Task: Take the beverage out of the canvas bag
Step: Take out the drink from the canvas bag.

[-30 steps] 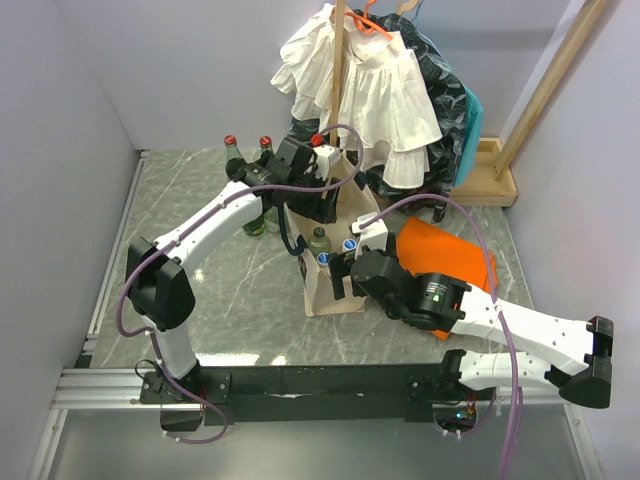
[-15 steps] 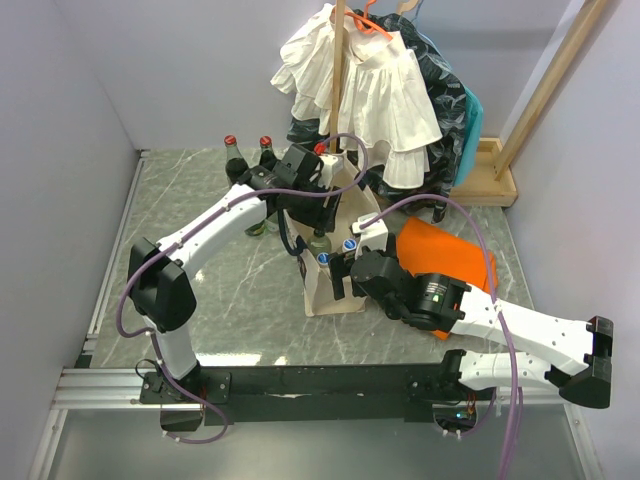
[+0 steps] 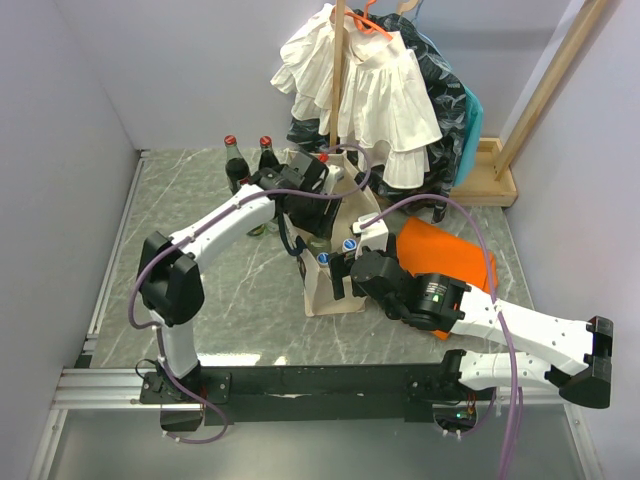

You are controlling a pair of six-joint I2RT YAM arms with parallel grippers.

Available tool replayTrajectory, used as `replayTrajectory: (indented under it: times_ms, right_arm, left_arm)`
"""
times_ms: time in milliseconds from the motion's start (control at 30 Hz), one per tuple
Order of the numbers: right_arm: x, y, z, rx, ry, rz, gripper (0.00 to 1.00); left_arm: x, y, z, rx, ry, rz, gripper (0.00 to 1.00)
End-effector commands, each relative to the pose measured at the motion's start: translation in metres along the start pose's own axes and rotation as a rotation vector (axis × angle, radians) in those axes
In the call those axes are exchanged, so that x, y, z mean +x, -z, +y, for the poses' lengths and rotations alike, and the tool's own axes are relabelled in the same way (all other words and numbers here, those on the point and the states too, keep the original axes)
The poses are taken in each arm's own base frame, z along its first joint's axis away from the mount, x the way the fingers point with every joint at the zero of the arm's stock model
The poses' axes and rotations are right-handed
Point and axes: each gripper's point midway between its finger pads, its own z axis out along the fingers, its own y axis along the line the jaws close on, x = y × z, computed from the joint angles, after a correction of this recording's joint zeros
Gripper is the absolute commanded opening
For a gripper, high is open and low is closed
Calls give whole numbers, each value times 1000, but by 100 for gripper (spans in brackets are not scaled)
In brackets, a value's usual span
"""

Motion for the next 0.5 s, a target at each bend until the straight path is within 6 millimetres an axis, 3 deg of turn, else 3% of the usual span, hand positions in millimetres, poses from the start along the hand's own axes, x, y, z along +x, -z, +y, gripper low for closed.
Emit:
replayTrajectory:
  times_ms: [0, 200, 233, 367, 467]
  right_arm:
    - [37, -1, -5, 6, 55, 114, 100]
    - [37, -1, -4, 4, 59, 115, 100]
    - [37, -2, -4, 4, 61, 116, 100]
    - [37, -3, -4, 9, 65, 116, 100]
    - [36, -2, -5, 13, 64, 111, 100]
  left_arm:
    - [-5, 4, -6, 2, -10, -4, 64]
    - [-8, 2, -6, -4, -15, -17, 57]
    - [-9, 2, -5, -15, -16, -24, 51]
    - [-13, 3, -9, 10, -13, -55, 44]
    - [-8, -3, -7, -2, -16, -11, 25]
